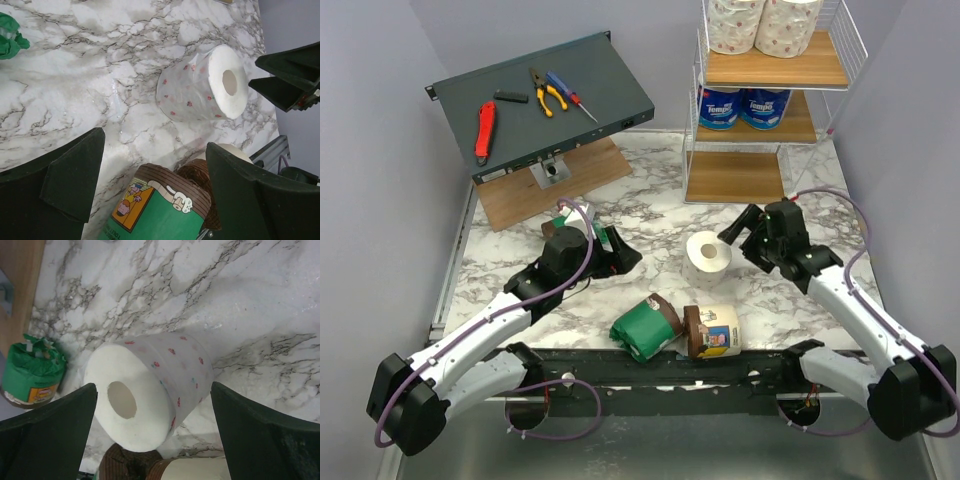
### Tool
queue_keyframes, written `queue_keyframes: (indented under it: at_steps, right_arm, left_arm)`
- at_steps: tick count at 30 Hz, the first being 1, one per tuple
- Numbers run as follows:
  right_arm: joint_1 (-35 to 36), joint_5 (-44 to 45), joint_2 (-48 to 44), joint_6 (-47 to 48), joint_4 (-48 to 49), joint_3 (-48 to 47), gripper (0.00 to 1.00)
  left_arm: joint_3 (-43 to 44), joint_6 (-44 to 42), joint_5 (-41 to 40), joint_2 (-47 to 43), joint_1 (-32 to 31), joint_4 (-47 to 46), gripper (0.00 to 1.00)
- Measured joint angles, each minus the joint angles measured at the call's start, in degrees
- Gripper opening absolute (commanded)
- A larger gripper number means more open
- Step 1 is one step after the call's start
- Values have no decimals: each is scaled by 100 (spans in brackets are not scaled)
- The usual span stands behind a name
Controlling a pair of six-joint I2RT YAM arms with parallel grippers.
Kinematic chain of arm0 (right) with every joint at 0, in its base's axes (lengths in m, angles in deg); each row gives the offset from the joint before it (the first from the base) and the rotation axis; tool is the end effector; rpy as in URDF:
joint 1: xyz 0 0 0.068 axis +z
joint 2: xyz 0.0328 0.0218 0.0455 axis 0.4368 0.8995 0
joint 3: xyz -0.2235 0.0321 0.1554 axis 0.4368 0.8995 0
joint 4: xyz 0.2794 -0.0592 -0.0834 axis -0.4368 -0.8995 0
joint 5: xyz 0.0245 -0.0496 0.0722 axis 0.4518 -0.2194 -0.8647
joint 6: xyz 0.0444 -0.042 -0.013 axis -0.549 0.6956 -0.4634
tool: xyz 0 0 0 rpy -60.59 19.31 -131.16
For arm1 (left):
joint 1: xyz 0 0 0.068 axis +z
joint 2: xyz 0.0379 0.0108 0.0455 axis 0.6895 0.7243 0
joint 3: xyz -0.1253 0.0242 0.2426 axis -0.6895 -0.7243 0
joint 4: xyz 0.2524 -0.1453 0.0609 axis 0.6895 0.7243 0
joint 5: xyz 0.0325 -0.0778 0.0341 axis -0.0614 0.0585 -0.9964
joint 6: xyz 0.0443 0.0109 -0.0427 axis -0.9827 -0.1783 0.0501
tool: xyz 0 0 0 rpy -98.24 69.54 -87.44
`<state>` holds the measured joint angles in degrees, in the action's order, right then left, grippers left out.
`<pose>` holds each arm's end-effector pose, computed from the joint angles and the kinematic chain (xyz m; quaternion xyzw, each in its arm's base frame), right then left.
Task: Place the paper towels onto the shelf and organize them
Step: Adjust the paper towel at the center of the board, then pick up the paper towel from the center of the board.
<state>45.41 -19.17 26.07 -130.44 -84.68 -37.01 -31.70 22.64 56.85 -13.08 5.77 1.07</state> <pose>0.2565 0.0878 0.2345 0.2511 0.8838 0.2004 0.3402 0.2028 -0.1606 0.2424 -0.0516 0.8395 -0.3805 0.3843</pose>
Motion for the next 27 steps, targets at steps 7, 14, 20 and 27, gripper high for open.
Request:
queue_keyframes:
  at_steps: [7,14,20,27]
  right_arm:
    - [-4,-50,-911,-385,577,625,79]
    - [-9,-101,-844,-103,564,671,75]
    - [-11,-267,-568,326,468,437,75]
    - [-9,-520,-326,636,442,365,72]
  left_arm:
    - [0,2,-111,42,0,42,85]
    - [2,7,-111,190,0,48,85]
    - [2,7,-109,269,0,44,85]
    - [33,17,-107,374,0,42,85]
